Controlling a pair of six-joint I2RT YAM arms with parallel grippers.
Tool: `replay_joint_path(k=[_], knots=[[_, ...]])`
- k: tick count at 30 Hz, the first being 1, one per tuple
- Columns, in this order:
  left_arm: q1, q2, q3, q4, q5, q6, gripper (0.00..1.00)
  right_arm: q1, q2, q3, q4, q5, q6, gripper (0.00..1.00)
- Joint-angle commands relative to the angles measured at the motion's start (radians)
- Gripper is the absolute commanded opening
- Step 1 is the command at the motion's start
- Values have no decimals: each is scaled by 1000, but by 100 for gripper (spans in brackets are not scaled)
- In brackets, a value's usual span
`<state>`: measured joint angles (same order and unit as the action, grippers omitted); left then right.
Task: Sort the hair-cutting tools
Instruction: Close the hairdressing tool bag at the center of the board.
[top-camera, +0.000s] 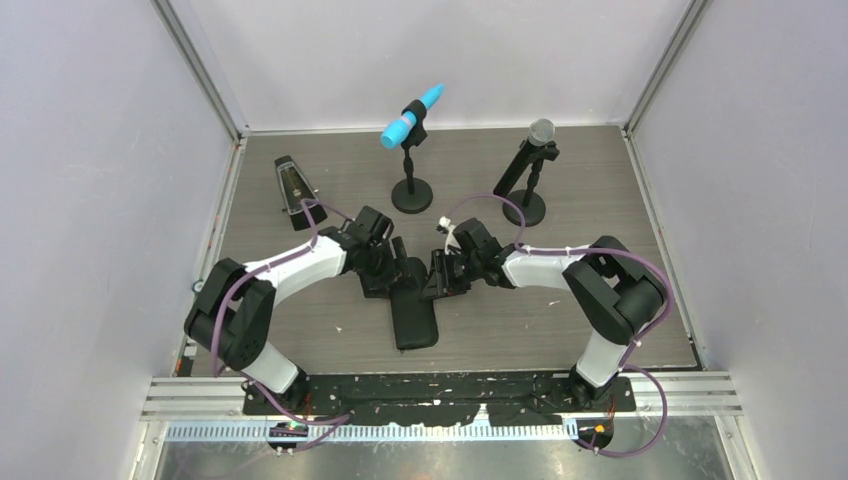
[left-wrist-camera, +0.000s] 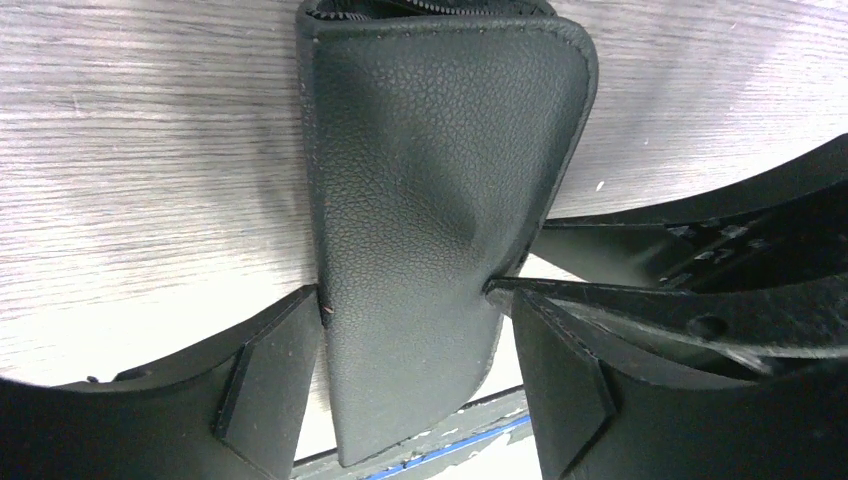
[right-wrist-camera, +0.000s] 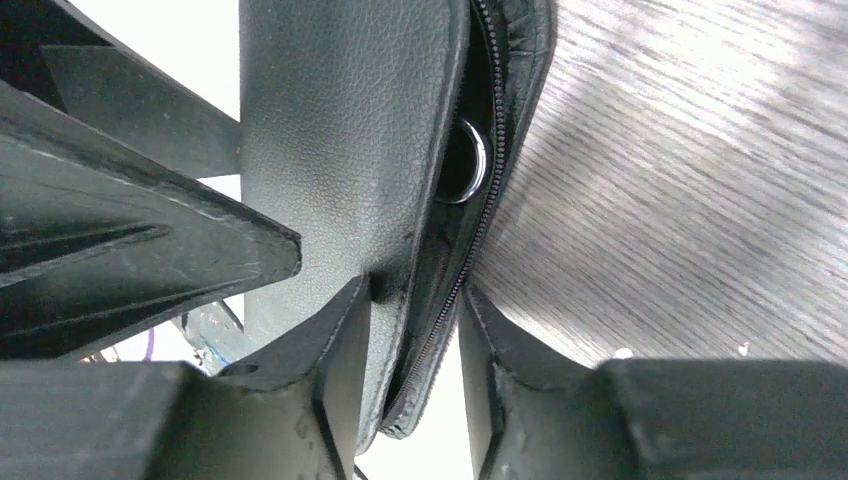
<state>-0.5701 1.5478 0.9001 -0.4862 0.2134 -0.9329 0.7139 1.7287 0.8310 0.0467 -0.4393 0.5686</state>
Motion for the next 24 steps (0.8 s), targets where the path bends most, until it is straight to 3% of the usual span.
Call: replay_joint_path(k=[1,9,19,24], knots=[[-4,-27,59,-37,13,-20,74,-6,29,-16,22,12,-33,36],[-5,-209,-89,-50,-4,3,80,-26,94,-3,33,2,-58,15],[-5,-195,-241,139,68,-30,77,-41,142,-11,39,9,-72,11],[-6,-147,-274,225,84,-64,70,-44,159,-5,37,13,-78,11]])
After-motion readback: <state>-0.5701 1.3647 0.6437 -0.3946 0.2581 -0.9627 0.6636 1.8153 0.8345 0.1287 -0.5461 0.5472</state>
